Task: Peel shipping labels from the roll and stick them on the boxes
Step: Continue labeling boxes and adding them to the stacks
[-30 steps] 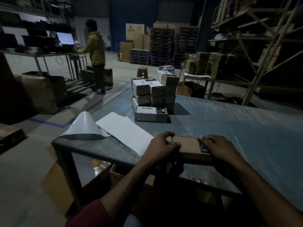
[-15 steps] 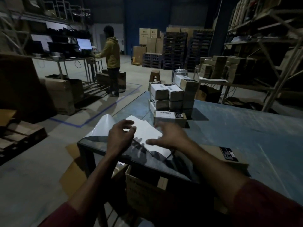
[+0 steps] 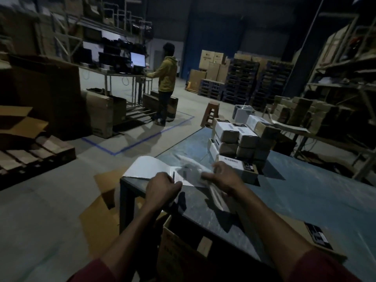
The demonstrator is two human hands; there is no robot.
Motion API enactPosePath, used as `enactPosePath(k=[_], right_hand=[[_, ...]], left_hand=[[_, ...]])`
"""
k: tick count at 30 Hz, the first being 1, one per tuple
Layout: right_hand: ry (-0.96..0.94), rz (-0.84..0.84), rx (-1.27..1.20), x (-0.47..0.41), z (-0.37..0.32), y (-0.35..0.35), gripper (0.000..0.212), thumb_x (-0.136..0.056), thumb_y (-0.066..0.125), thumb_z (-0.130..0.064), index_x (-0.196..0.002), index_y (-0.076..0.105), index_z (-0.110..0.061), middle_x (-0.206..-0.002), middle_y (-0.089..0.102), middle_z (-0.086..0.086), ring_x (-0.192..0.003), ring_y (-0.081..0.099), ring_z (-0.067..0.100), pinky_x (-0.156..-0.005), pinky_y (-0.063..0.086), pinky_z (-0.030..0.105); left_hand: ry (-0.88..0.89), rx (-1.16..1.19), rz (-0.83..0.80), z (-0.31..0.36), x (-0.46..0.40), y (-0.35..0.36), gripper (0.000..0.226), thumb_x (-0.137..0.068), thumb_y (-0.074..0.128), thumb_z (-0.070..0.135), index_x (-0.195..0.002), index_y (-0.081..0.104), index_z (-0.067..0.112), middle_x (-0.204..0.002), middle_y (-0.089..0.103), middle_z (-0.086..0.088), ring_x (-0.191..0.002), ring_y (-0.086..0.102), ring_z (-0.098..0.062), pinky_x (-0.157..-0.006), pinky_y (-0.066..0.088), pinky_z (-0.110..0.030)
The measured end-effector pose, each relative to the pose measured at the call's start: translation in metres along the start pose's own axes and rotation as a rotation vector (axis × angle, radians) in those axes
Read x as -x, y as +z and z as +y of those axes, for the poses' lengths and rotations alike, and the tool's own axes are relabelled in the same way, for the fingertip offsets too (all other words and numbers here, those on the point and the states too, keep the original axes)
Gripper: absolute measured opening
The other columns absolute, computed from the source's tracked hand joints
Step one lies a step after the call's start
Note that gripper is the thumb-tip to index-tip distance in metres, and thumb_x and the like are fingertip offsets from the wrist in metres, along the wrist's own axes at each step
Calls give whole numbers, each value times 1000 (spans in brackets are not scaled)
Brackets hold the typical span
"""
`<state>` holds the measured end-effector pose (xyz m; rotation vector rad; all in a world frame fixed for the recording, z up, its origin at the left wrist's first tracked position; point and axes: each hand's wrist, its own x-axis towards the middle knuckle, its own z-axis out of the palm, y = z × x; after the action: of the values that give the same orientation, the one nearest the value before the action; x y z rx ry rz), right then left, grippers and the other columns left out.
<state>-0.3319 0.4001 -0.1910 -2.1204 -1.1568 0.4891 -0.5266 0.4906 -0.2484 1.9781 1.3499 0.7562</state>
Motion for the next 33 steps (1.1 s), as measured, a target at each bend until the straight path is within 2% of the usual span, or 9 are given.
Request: enactPosePath(k=[2, 6, 10, 13, 16, 23, 26, 29, 33], right_hand=[[22, -18, -245, 0, -1, -14, 41, -83, 81, -45, -105, 72, -11, -98, 67, 12, -78, 61, 20, -67, 46, 31], [169, -108, -641, 6, 10, -35, 74, -53, 90, -52, -108, 78, -4, -102, 74, 25, -96, 69, 46, -90, 55, 54], [195, -254, -844, 20, 18, -48, 35, -64, 75, -32, -89, 74, -7, -80, 64, 21, -71, 61, 36, -71, 49, 40], [151, -267, -724, 25, 27, -44, 28, -80, 72, -32, -92, 72, -6, -78, 65, 19, -62, 62, 29, -62, 52, 34], [30, -138, -452, 23, 27, -40, 33, -81, 72, -39, -88, 74, -7, -86, 68, 16, -73, 62, 25, -73, 47, 37], [-188, -12, -4, 20, 13, -29, 48, -75, 64, -65, -75, 60, -17, -82, 60, 12, -77, 57, 25, -71, 44, 42], [-169, -7, -281, 27, 8, -33, 53, -71, 67, -62, -86, 70, -12, -92, 66, 19, -80, 61, 23, -76, 48, 44], [-42, -80, -687, 38, -2, -49, 28, -95, 61, -36, -89, 67, -9, -76, 66, 17, -60, 67, 19, -60, 55, 30], [90, -192, -890, 43, -4, -65, 29, -101, 46, -24, -100, 64, -1, -67, 68, 21, -57, 67, 32, -50, 56, 31]], left_hand=[[40, -22, 76, 3, 0, 2, 29, -80, 73, 39, -96, 70, 15, -87, 75, -8, -90, 71, -28, -75, 54, -35], [223, -297, 178, 14, -7, 5, 40, -91, 69, 44, -127, 62, 28, -125, 57, -6, -117, 56, -31, -90, 48, -41], [253, -429, -33, 7, -39, -5, 59, -89, 64, 59, -142, 58, 34, -151, 51, -3, -140, 41, -30, -107, 41, -47], [265, -353, -357, 2, -51, -24, 93, -72, 50, 88, -149, 52, 35, -142, 64, -2, -130, 57, -26, -105, 47, -44], [372, -462, -415, -4, -47, -29, 132, -47, 28, 115, -153, 47, 39, -145, 62, 1, -131, 57, -26, -105, 46, -43], [686, -699, 81, -19, -32, -4, 44, -91, 41, 59, -109, 71, 33, -96, 76, 6, -92, 73, -26, -76, 57, -36], [669, -576, -2, -20, -38, -14, 58, -88, 39, 69, -125, 70, 36, -108, 76, 5, -101, 71, -26, -77, 55, -34], [552, -340, -208, -11, -51, -25, 93, -76, 33, 86, -149, 54, 31, -147, 60, -2, -134, 53, -27, -105, 46, -43], [251, 81, -562, 15, -71, -38, 98, -63, 67, 84, -143, 57, 27, -154, 52, -7, -137, 53, -25, -117, 41, -48]])
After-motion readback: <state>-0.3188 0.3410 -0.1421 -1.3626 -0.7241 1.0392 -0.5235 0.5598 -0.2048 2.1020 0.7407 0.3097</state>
